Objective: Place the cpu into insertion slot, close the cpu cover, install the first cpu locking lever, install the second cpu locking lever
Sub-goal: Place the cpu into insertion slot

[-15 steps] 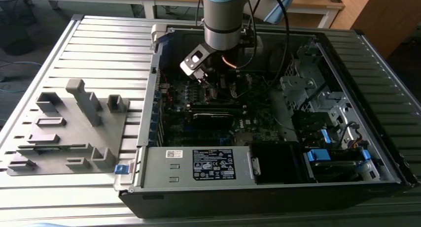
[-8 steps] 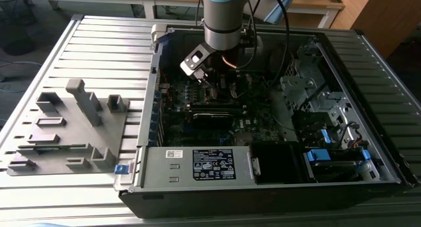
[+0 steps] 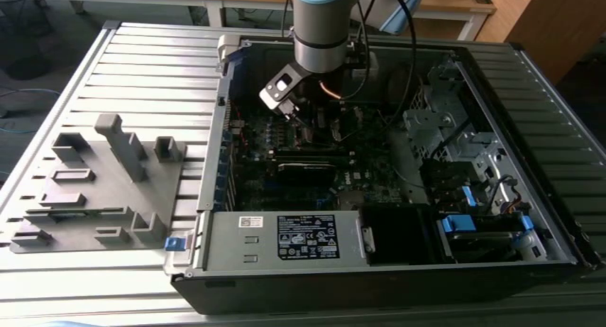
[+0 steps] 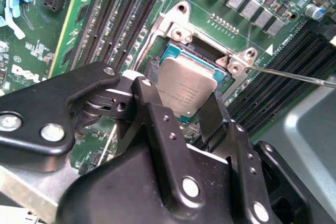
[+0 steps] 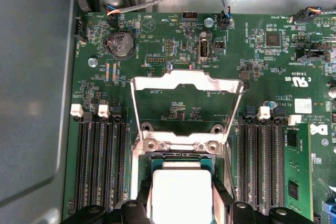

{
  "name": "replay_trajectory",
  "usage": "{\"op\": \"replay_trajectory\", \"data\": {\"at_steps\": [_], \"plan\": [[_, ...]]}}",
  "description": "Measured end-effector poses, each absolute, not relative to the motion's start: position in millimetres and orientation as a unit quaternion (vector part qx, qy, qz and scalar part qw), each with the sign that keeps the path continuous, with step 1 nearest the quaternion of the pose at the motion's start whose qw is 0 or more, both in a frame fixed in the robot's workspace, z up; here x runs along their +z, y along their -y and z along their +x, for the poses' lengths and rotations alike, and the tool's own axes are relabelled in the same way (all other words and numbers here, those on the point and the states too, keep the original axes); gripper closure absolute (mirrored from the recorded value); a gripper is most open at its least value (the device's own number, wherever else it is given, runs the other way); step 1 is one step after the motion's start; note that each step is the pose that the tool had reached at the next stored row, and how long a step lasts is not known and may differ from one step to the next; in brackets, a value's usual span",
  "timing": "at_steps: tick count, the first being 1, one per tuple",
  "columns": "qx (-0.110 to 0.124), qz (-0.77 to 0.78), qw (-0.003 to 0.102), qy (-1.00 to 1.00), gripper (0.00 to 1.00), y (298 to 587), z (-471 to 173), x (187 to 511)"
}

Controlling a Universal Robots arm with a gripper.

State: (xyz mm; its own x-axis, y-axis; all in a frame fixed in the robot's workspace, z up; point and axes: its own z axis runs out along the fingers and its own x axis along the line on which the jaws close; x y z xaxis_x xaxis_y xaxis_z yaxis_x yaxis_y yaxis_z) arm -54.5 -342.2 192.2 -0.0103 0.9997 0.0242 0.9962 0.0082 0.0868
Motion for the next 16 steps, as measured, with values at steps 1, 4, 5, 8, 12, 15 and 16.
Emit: {"op": "replay_trajectory", "data": {"at_steps": [1,4,5,8,12,15,16], "plan": [[0.039,0.703,0.022,-0.710,0.46,342.2,-54.5,192.1],[0.040,0.703,0.022,-0.710,0.46,342.1,-54.5,191.9],[0.040,0.703,0.022,-0.710,0.46,342.1,-54.5,191.9],[0.040,0.703,0.022,-0.710,0.46,342.1,-54.4,191.9],[0.041,0.703,0.021,-0.710,0.46,342.0,-54.3,192.5],[0.041,0.703,0.021,-0.710,0.46,342.1,-54.4,192.9],[0.041,0.703,0.021,-0.710,0.46,342.1,-54.4,193.0]]}}
